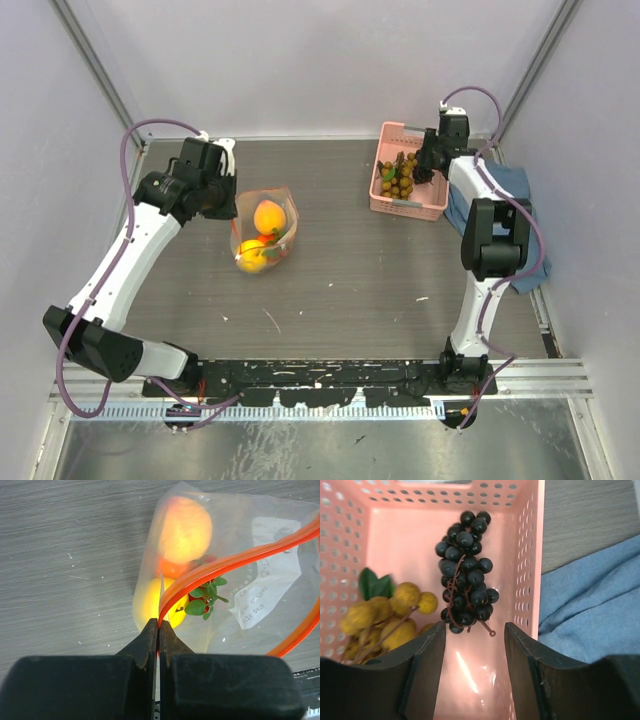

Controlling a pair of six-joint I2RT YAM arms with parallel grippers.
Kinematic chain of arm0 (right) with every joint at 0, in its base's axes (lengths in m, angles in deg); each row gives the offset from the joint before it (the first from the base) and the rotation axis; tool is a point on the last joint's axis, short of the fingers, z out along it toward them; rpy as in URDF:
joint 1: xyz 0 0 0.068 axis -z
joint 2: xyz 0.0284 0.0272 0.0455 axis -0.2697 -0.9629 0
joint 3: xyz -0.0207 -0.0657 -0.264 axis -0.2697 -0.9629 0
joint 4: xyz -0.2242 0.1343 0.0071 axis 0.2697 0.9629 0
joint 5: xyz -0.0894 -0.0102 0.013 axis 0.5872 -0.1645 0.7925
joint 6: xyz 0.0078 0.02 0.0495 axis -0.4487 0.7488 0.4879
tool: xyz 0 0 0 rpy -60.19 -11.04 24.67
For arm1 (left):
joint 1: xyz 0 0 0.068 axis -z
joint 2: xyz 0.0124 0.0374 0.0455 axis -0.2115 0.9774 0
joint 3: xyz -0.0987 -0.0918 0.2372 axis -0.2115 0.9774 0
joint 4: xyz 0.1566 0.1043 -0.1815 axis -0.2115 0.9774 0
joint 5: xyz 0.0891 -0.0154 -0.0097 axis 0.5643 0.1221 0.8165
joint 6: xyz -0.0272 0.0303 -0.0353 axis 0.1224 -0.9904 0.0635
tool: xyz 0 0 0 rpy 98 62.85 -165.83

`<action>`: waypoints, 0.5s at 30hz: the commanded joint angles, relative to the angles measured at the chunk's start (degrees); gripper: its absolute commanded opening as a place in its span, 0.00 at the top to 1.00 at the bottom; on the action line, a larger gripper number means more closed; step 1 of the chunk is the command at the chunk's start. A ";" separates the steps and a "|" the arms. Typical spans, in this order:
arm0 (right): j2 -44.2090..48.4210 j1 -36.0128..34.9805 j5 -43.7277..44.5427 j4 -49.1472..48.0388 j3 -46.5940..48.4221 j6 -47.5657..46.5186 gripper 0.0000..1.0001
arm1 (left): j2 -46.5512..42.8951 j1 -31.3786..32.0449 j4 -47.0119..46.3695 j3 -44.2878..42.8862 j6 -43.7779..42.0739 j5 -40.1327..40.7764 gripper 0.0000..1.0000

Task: Place the food in the zip-top bag and seal the zipper
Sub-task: Pick up the fake fruit from the bin.

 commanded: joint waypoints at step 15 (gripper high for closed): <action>-13.37 2.61 -9.51 -6.52 9.33 -0.15 0.36 | -3.89 0.06 -3.11 -2.86 -1.60 3.30 1.00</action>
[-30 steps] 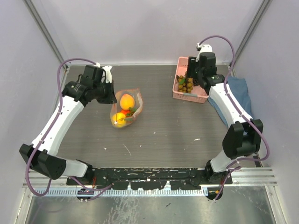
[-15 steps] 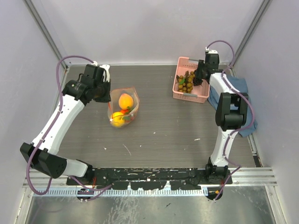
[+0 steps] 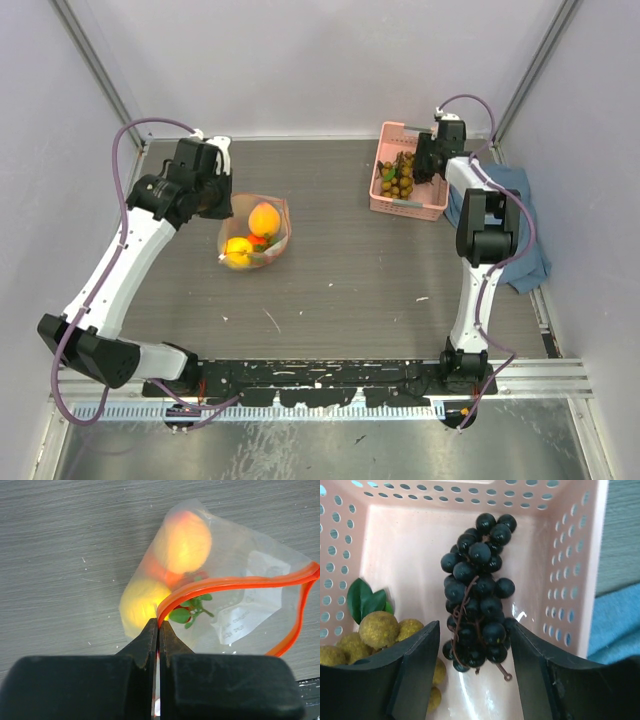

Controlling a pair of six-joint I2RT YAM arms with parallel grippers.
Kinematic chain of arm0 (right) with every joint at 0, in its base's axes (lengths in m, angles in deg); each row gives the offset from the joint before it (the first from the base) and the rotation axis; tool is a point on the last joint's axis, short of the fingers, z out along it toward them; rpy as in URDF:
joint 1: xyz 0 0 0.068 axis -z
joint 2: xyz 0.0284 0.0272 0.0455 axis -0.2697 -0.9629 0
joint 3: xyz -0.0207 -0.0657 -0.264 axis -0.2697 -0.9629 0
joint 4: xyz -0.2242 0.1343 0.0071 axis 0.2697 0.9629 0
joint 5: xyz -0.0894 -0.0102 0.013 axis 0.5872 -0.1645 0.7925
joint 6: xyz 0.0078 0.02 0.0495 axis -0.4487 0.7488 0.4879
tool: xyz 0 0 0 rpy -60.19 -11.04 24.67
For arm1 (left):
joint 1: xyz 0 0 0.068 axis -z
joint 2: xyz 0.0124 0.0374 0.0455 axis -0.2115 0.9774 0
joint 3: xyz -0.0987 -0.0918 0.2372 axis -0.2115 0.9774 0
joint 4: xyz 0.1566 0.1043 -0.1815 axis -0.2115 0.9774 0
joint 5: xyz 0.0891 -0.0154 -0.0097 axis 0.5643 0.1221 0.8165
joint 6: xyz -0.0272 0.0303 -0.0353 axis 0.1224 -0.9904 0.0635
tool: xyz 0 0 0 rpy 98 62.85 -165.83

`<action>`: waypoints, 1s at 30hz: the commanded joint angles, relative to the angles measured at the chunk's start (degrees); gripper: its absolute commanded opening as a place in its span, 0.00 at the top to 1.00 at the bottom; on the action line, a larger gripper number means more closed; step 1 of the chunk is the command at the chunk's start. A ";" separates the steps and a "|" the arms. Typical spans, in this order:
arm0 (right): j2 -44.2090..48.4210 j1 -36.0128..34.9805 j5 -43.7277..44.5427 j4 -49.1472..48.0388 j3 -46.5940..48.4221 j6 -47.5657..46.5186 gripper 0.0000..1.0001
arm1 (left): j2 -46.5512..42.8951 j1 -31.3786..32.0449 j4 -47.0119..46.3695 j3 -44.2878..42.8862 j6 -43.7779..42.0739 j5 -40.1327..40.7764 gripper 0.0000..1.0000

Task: Place the food in the zip-top bag and seal the zipper
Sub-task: Pick up the fake fruit from the bin.

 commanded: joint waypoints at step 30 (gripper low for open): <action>2.48 1.56 1.16 -2.67 1.67 -1.81 0.83 | -4.02 0.16 -6.02 1.92 -2.12 -4.90 1.00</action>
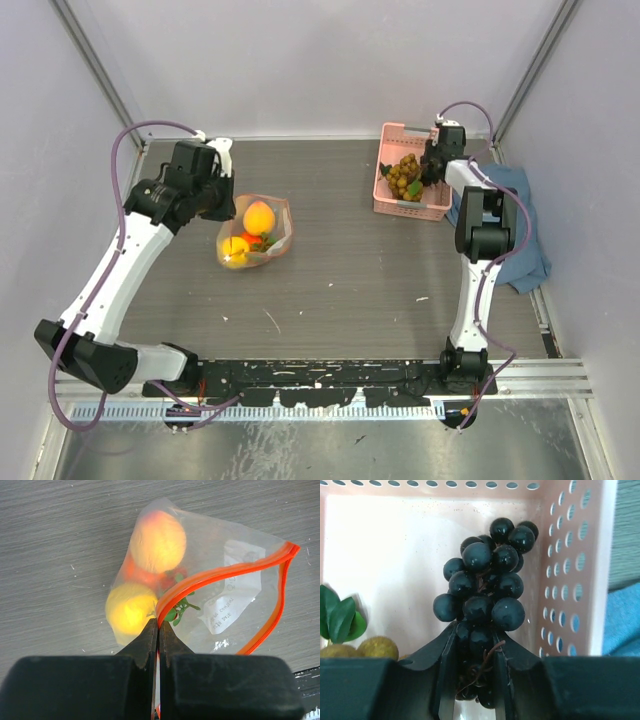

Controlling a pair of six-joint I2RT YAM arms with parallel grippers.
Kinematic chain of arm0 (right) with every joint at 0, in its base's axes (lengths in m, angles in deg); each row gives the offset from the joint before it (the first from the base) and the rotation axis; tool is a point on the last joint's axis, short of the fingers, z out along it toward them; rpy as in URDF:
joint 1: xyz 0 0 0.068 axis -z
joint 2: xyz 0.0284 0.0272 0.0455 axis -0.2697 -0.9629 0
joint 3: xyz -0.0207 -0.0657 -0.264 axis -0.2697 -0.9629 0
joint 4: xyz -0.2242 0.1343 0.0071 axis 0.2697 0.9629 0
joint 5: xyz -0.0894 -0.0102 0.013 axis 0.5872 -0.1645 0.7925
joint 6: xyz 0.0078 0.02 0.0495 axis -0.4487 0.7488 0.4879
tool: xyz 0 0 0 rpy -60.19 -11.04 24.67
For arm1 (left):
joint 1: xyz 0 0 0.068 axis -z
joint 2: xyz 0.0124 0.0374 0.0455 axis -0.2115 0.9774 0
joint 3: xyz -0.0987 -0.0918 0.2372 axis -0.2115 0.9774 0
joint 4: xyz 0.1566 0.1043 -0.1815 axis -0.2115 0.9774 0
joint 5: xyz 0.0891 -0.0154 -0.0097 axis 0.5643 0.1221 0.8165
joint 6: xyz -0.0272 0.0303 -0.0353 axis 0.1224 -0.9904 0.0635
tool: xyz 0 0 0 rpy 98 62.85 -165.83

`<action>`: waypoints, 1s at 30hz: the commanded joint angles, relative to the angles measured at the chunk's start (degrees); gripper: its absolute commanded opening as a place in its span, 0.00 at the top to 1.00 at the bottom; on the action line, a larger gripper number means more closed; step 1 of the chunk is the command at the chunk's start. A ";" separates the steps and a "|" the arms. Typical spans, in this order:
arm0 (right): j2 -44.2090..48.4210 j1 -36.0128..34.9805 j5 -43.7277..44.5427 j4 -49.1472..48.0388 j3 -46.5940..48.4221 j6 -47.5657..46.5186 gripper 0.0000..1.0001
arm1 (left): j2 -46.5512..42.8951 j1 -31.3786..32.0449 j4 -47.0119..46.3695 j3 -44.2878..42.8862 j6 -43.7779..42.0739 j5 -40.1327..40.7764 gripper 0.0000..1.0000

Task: Place the food in the zip-top bag and seal the zipper
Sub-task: Pick up the fake fruit from the bin.

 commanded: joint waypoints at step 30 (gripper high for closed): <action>48.80 -3.88 -4.87 9.15 -21.81 4.28 0.95 | -5.31 0.15 -7.71 4.68 -0.08 -9.23 1.00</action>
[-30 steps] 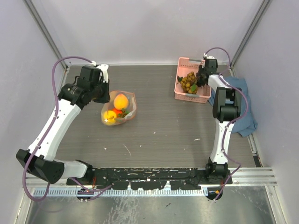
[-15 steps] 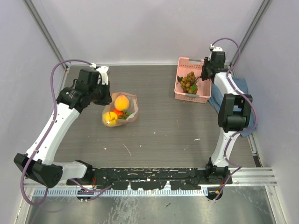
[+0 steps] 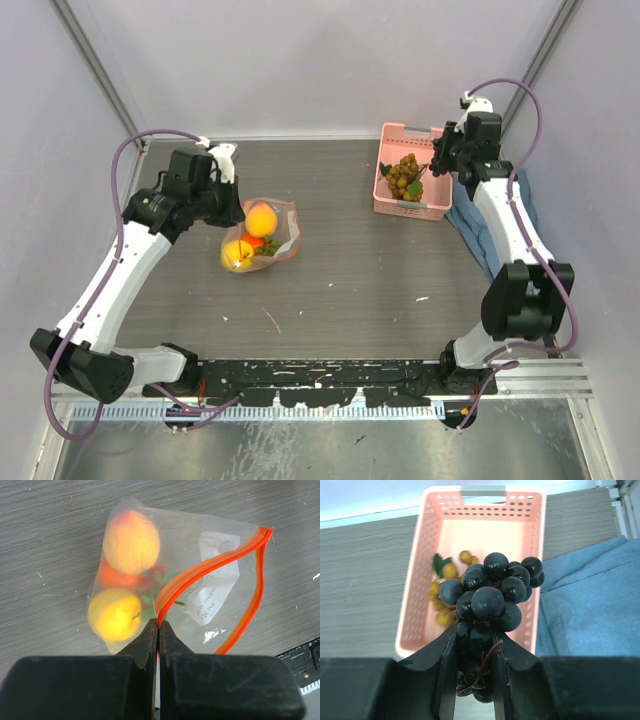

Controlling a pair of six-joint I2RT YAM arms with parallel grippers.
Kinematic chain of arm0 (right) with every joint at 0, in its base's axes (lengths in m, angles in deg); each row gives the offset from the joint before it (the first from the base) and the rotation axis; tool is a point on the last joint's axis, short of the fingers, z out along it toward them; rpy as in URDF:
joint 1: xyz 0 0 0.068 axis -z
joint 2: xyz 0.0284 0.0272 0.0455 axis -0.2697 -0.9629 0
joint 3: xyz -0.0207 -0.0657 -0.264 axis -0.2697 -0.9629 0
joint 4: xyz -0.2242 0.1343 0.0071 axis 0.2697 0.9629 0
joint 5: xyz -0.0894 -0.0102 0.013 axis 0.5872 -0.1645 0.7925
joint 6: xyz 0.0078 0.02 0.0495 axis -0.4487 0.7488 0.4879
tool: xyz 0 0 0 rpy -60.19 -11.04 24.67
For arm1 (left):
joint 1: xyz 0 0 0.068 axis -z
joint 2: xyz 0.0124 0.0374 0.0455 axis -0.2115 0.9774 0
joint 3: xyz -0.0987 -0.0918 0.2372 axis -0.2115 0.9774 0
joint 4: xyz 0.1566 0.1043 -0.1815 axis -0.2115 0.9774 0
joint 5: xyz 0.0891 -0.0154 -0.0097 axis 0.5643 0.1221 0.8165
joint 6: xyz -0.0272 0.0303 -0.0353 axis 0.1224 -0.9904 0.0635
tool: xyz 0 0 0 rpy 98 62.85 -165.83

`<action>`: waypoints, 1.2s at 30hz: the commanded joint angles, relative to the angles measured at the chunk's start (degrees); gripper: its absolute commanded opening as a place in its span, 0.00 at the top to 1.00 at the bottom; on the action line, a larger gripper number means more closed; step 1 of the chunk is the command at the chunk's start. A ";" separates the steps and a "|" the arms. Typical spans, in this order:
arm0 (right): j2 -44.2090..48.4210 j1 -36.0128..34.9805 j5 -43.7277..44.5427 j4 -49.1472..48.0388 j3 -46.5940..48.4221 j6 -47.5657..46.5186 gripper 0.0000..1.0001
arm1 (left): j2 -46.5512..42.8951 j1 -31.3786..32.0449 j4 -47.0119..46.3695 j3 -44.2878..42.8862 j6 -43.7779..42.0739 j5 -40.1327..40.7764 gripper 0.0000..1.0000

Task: Place the food in the zip-top bag and seal the zipper
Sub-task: Pick up the fake fruit from the bin, then place the fake fruit in the zipper food storage bag.

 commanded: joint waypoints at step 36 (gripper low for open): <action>27.01 -38.67 -33.55 -2.91 -11.34 8.65 0.95 | 3.25 6.97 -2.70 -3.93 7.34 -0.08 1.00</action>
